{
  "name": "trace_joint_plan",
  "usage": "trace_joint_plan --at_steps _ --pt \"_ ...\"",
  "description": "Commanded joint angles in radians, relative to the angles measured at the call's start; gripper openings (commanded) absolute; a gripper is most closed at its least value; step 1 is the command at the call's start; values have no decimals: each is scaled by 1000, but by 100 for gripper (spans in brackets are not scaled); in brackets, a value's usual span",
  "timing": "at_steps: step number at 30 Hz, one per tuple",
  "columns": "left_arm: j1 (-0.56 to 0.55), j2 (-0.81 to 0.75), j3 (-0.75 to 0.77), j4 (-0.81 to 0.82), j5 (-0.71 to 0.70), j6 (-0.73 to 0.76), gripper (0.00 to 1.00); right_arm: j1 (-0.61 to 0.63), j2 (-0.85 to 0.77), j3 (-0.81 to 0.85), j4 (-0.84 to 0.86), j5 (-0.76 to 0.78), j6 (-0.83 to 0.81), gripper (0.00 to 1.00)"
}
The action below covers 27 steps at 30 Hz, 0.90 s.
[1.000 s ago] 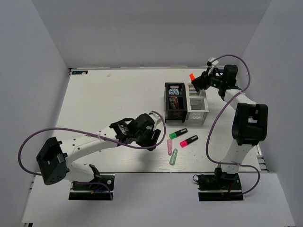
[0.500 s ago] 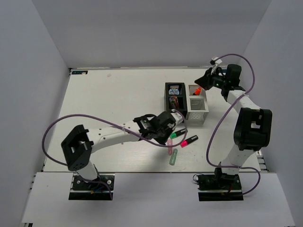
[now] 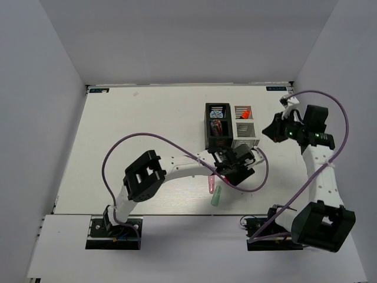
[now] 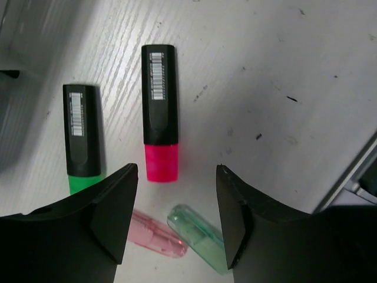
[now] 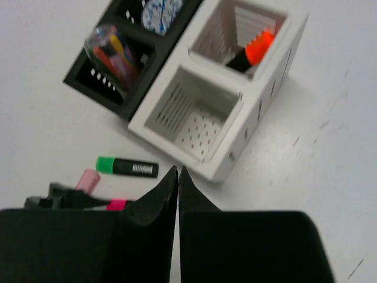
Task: Sort the stationery into containers
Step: Pick up the pen from the center of the board.
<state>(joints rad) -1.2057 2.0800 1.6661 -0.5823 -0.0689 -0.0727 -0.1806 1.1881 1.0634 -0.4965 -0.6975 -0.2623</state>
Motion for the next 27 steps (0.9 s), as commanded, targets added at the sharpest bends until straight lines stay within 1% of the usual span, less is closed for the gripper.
trace_joint_plan --at_steps 1,2,5,8,11,12,16,18,19,26,27 --pt "20 12 66 21 24 47 66 -33 -93 -97 -96 52 -42 8" --pt "29 49 101 16 24 53 66 -40 -103 -123 -94 49 -41 10" --pt "41 81 136 7 21 57 66 -59 -131 -160 -91 21 -22 13" --pt "49 97 142 16 37 50 69 -77 -133 -178 -88 -13 4 13" --pt "51 106 142 21 40 50 69 -97 -121 -189 -83 -52 18 13" --pt "54 115 146 22 40 48 69 -102 -122 -187 -83 -56 17 15" --pt "67 135 149 29 67 22 69 -132 -137 -194 -80 -65 15 15" --pt "67 138 150 29 104 13 69 -143 -140 -200 -77 -74 21 15" --pt "67 138 150 35 113 10 67 -151 -143 -200 -76 -80 23 15" --pt "67 167 153 22 126 -1 67 -184 -136 -209 -73 -120 32 16" --pt "69 176 156 18 126 -2 66 -191 -139 -209 -71 -128 31 16"
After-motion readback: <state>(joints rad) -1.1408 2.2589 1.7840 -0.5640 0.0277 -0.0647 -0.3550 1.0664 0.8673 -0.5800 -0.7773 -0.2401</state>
